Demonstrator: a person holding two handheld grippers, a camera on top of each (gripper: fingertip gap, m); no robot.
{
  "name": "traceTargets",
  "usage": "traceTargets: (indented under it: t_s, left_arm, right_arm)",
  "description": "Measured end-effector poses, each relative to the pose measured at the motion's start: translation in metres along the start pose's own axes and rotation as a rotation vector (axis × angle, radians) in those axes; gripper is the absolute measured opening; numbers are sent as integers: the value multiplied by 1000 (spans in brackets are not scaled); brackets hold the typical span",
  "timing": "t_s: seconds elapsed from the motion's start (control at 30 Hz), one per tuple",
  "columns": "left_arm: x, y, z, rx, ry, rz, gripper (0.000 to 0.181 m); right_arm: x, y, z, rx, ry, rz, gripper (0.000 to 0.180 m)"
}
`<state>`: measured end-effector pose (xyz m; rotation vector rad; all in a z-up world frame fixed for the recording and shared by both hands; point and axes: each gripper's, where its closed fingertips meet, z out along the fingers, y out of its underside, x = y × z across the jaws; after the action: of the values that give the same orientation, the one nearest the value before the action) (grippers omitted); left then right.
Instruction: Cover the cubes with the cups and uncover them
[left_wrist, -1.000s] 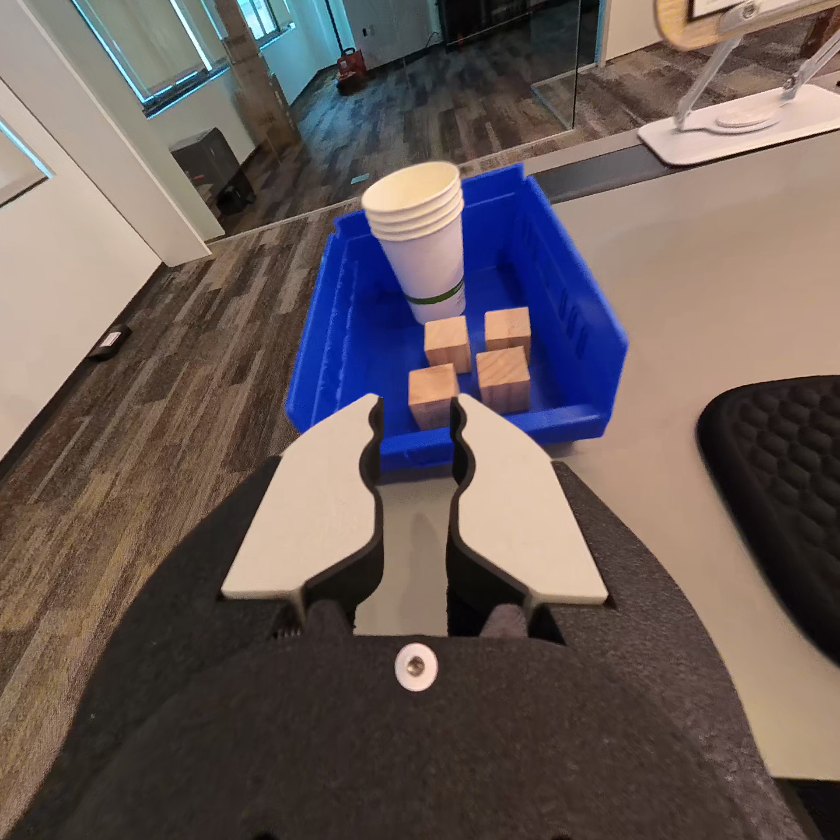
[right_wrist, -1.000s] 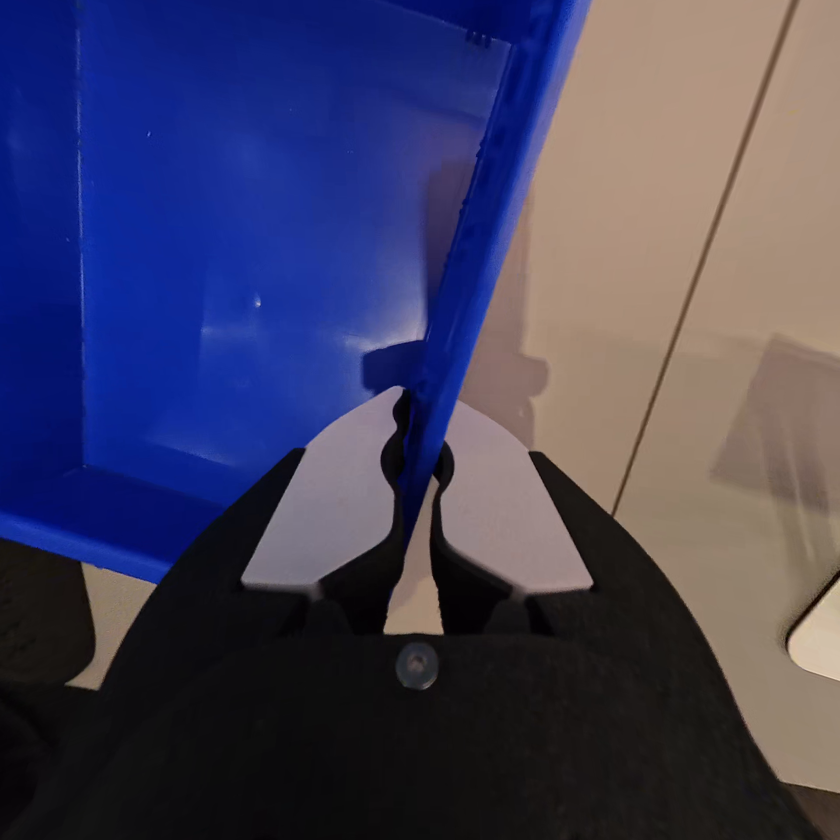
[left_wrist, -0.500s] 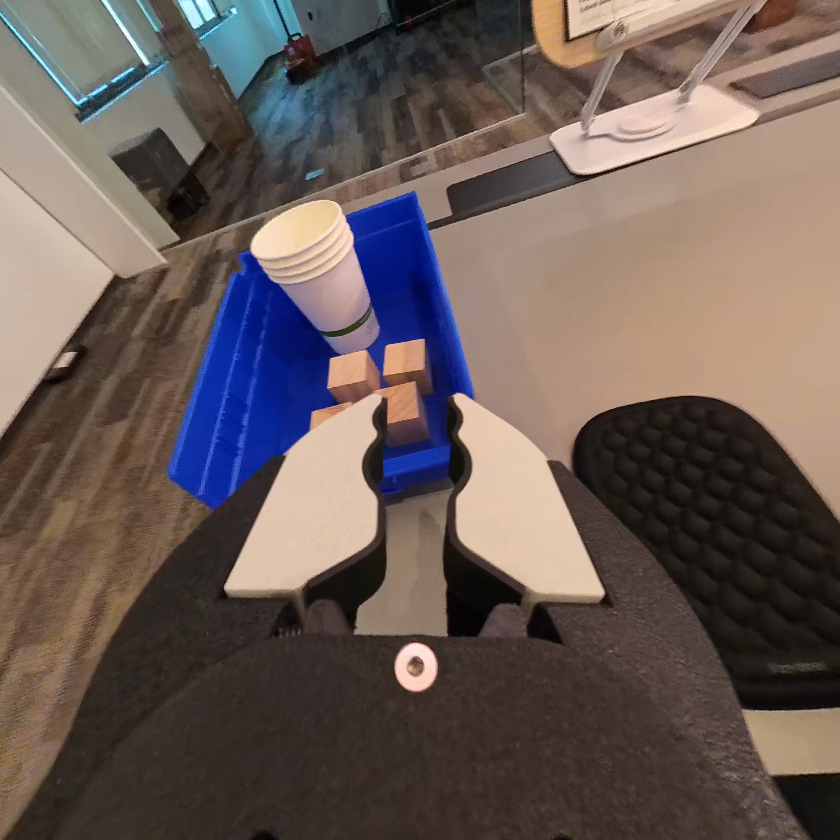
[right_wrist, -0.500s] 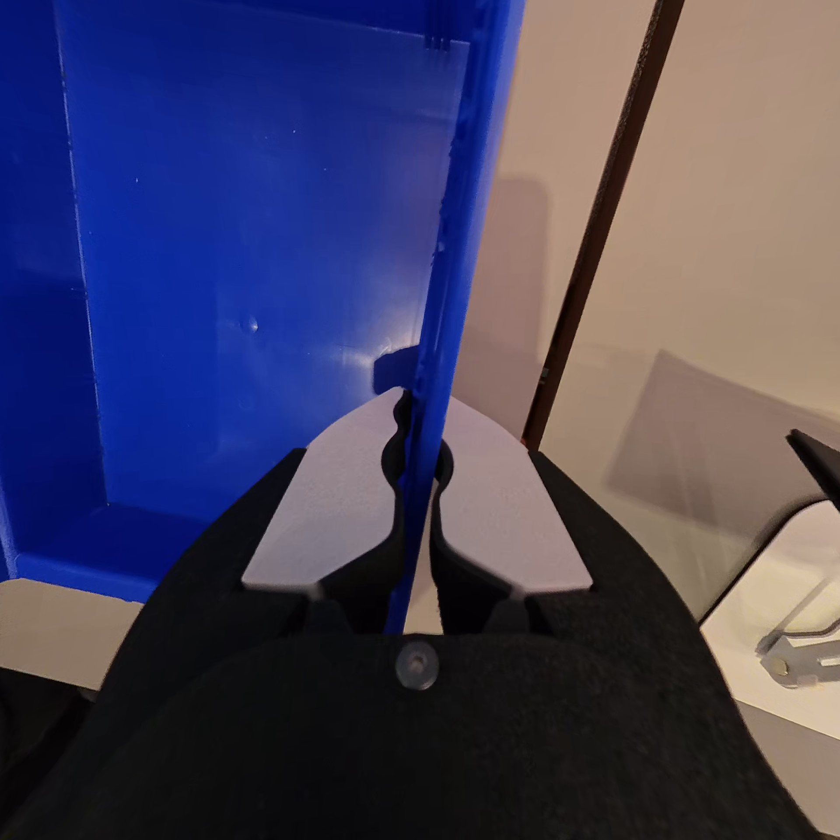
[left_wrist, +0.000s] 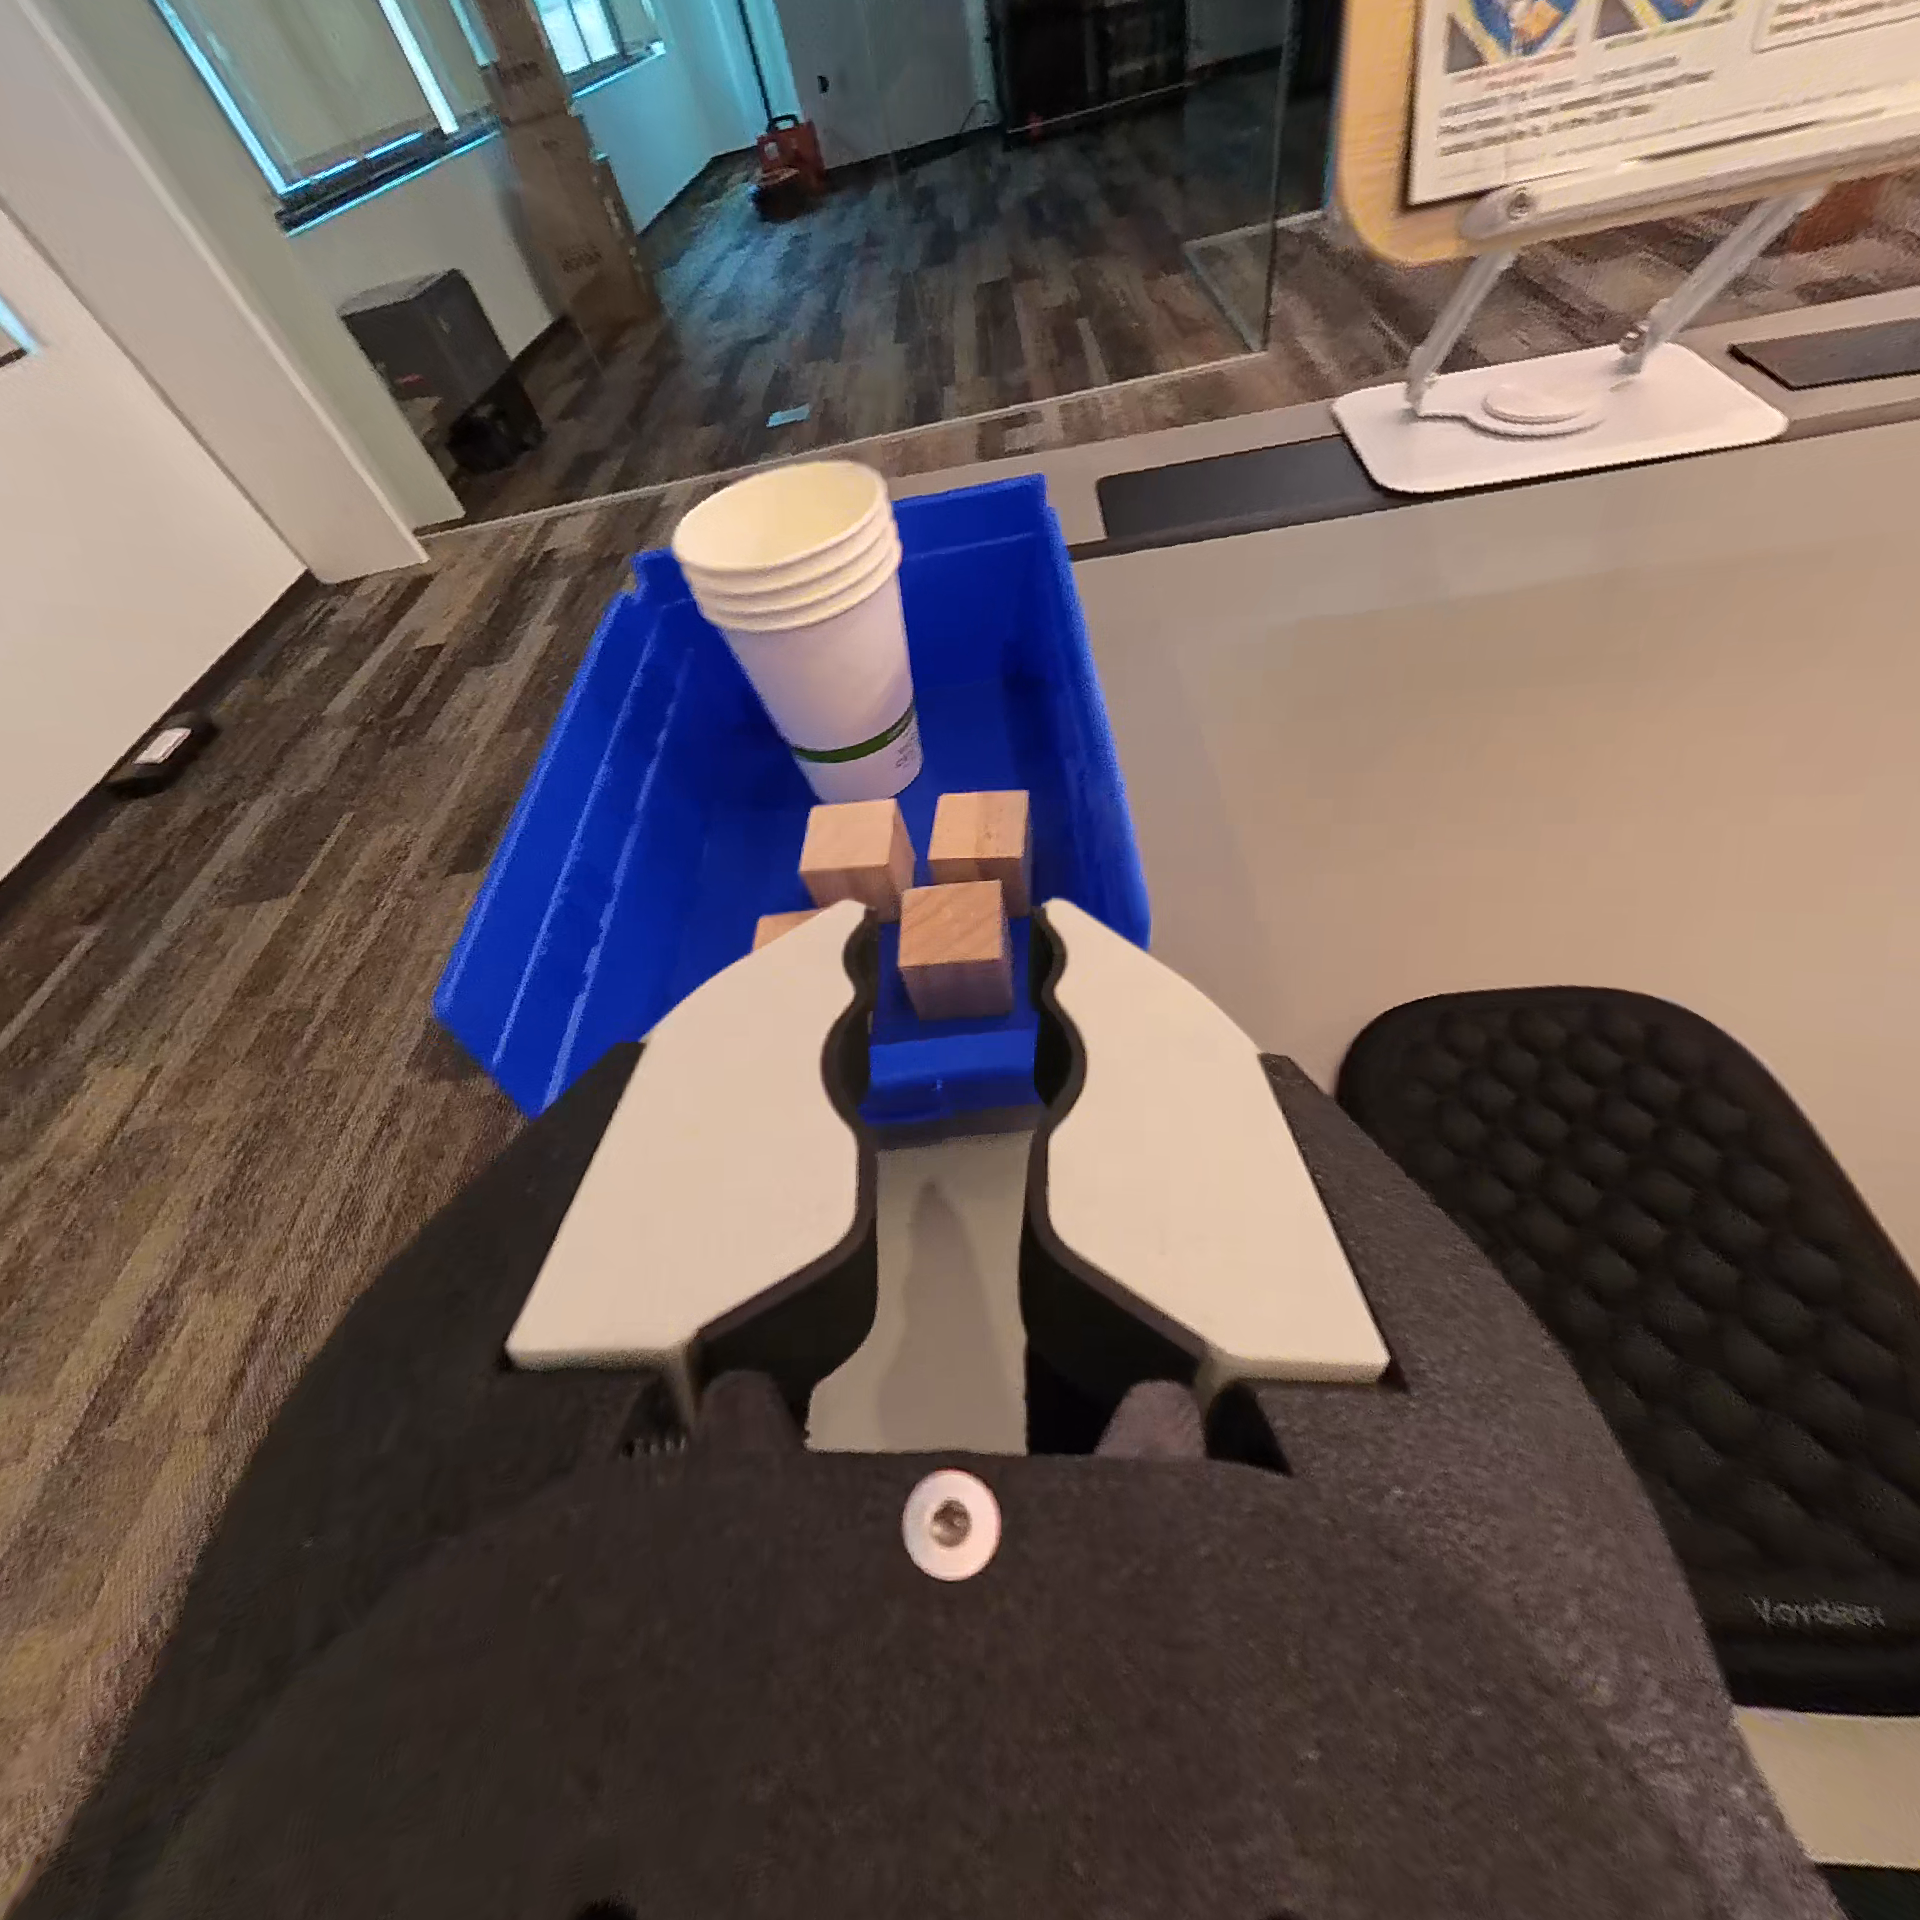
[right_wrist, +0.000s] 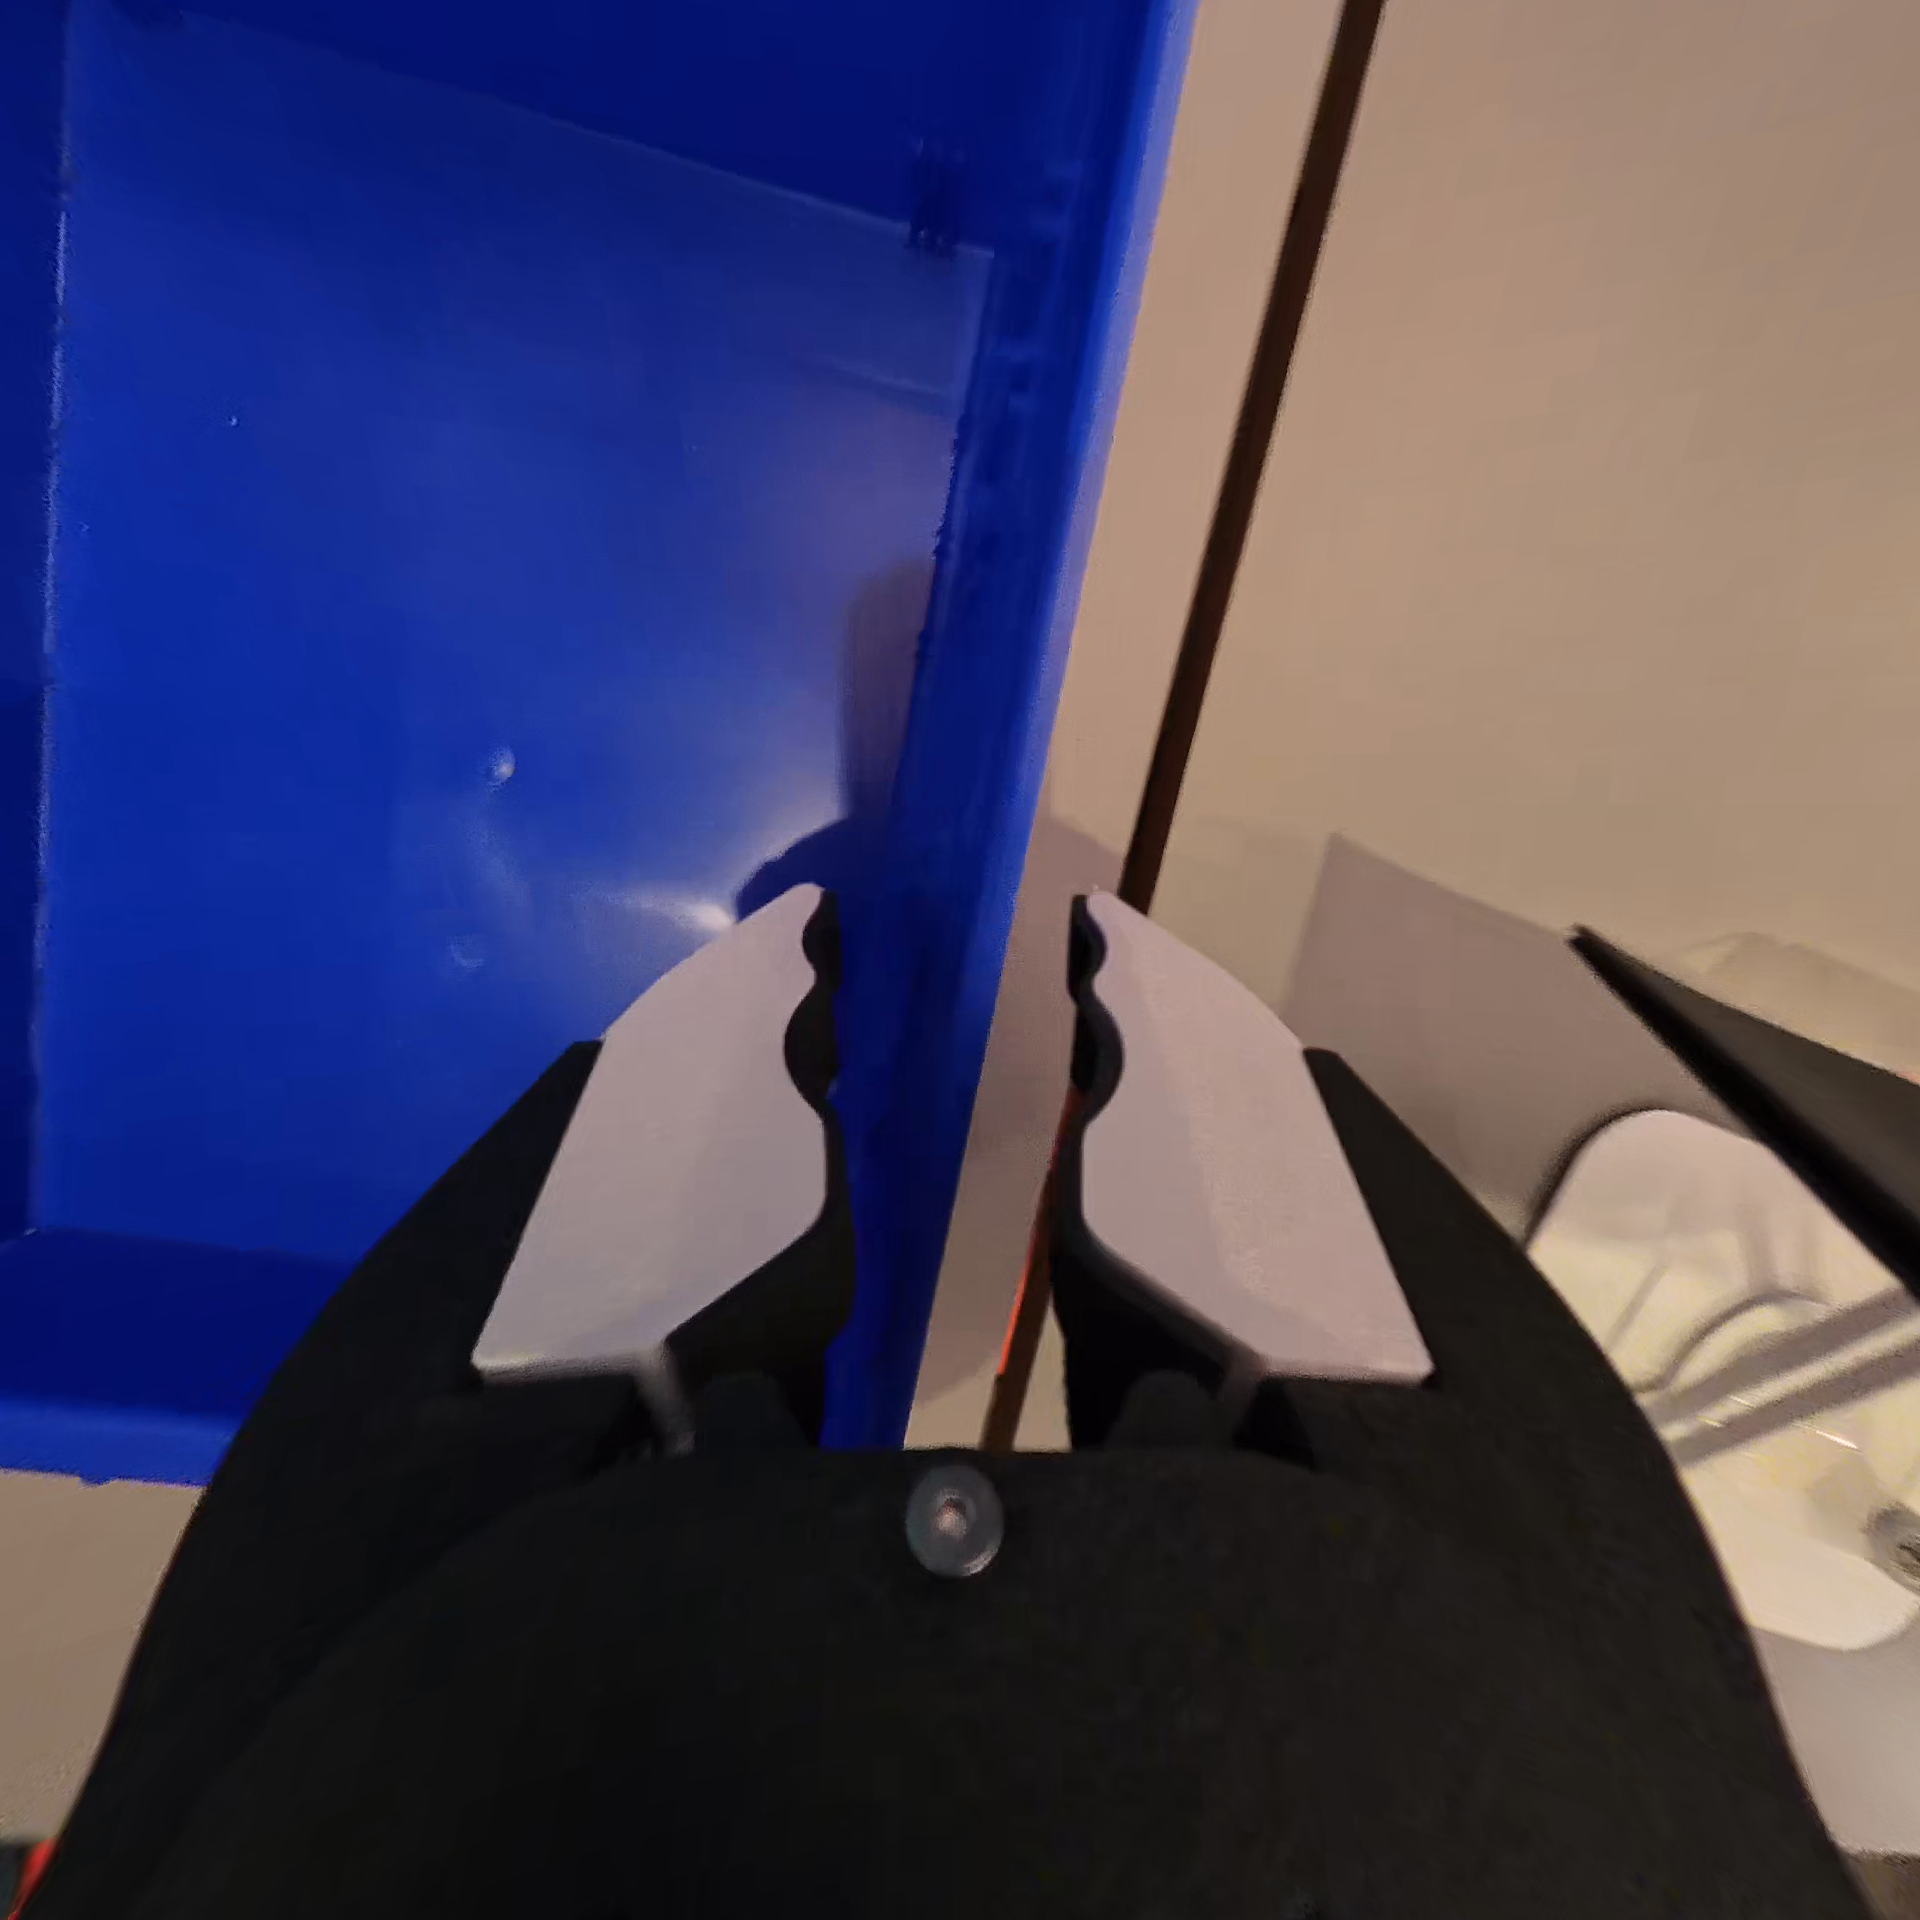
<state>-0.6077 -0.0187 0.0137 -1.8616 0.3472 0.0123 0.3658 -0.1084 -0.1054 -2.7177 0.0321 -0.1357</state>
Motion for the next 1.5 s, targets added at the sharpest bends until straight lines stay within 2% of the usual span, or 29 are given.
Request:
traceTargets:
  t_s: [0.1, 0.27, 0.37, 0.47, 0.87, 1.0, 1.23, 1.5]
  left_arm:
    - [-19, 16, -4, -7, -39, -61, 27]
    - [-34, 46, 3, -49, -27, -86, 25]
    - [-54, 70, 20, -138, -105, -21, 25]
    - [-74, 92, 39, -221, -167, 9, 25]
    - [-105, 110, 71, -247, -231, 22, 19]
    - [-110, 109, 72, -229, -242, 7, 17]
    - [-109, 105, 84, -249, -212, 15, 19]
    - [-114, 108, 95, -233, -212, -13, 21]
  right_arm:
    - [1, -18, -24, 122, 113, -25, 50]
    - [-17, -59, -96, 425, 300, -90, 55]
    - [-47, -76, -134, 574, 283, -102, 56]
    - [-79, -83, -156, 644, 204, -104, 56]
    - [-143, -75, -179, 639, 167, -222, 55]
    - [-166, -86, -197, 731, 126, -238, 53]
    - [-230, -109, -229, 975, -91, -291, 55]
    - [-251, -109, -216, 969, -129, -307, 63]
